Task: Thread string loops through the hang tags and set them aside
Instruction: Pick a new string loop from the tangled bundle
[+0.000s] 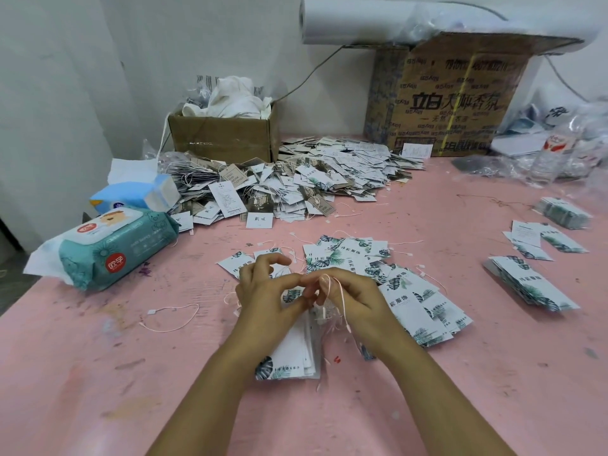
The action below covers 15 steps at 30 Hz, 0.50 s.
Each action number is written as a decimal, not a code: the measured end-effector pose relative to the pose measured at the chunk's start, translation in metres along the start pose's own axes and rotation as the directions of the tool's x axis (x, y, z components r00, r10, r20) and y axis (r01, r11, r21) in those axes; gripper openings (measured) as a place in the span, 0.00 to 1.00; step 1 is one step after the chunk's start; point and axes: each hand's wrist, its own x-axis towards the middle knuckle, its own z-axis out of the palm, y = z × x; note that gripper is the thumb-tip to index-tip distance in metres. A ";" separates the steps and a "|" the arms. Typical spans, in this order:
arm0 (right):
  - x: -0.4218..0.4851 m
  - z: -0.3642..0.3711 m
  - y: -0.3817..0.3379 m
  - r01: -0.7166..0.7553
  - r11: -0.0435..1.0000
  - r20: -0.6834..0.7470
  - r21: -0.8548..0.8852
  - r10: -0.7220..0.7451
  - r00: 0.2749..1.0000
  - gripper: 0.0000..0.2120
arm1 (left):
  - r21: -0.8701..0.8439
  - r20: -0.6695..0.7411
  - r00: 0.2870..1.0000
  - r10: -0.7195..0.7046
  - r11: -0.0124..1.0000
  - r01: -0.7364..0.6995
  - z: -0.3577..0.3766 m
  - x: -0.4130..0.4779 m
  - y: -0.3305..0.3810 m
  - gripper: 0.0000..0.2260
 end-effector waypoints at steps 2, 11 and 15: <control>0.000 0.000 -0.002 0.005 0.998 0.019 0.065 -0.006 1.000 0.10 | -0.036 -0.006 1.000 0.005 0.999 -0.005 -0.001 0.000 0.002 0.16; -0.001 -0.003 -0.009 0.020 0.997 0.081 0.072 -0.026 0.996 0.14 | -0.057 -0.005 0.999 0.050 0.997 -0.050 -0.002 0.000 0.004 0.04; 0.000 -0.004 -0.008 0.006 1.000 -0.012 0.025 -0.005 1.000 0.12 | -0.056 0.013 0.998 0.059 0.997 -0.058 -0.003 0.002 0.004 0.04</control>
